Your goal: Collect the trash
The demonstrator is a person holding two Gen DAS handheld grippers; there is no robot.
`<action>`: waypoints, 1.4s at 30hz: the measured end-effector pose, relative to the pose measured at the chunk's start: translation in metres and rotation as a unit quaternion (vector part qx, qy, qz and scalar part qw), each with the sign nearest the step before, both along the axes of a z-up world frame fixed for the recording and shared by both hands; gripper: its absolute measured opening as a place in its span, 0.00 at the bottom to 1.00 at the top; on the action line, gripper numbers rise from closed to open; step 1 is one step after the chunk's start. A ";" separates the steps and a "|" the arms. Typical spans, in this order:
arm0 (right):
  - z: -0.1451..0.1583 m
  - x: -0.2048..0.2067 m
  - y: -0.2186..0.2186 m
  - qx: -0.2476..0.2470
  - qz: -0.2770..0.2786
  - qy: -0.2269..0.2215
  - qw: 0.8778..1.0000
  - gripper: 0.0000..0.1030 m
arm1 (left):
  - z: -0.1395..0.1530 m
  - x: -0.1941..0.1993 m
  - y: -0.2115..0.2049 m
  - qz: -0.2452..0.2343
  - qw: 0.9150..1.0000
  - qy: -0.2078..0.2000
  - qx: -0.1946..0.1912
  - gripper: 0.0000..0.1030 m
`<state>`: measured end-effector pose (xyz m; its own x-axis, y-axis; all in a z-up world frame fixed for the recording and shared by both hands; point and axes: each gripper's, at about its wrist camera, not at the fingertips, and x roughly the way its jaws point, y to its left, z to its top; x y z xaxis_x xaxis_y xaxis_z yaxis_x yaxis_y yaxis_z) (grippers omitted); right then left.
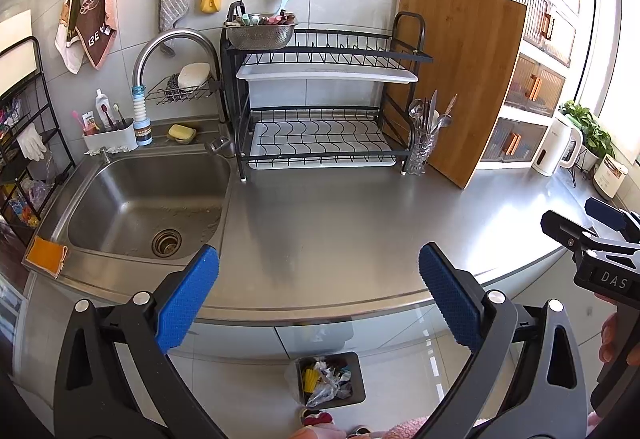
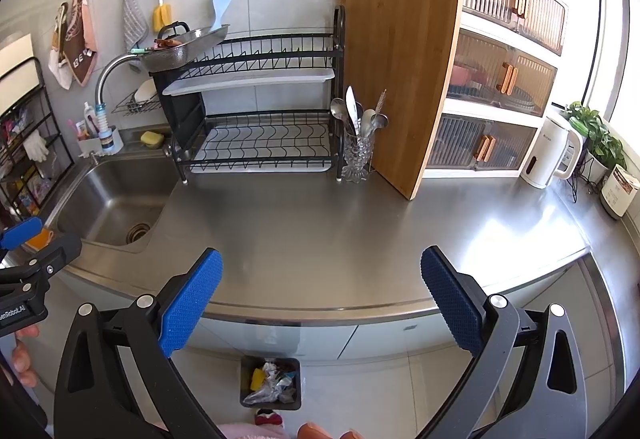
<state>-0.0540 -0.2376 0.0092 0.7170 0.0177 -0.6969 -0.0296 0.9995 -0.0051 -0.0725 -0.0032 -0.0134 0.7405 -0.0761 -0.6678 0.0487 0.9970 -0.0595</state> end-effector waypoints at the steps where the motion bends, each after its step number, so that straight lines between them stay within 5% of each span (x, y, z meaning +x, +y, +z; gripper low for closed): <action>1: 0.000 -0.001 0.000 0.001 -0.001 0.000 1.000 0.97 | 0.000 0.000 0.000 -0.001 1.000 0.000 0.000 0.92; 42: 0.000 0.001 -0.003 0.011 -0.007 -0.001 1.000 0.97 | 0.001 0.002 0.001 -0.001 1.000 -0.002 -0.005 0.92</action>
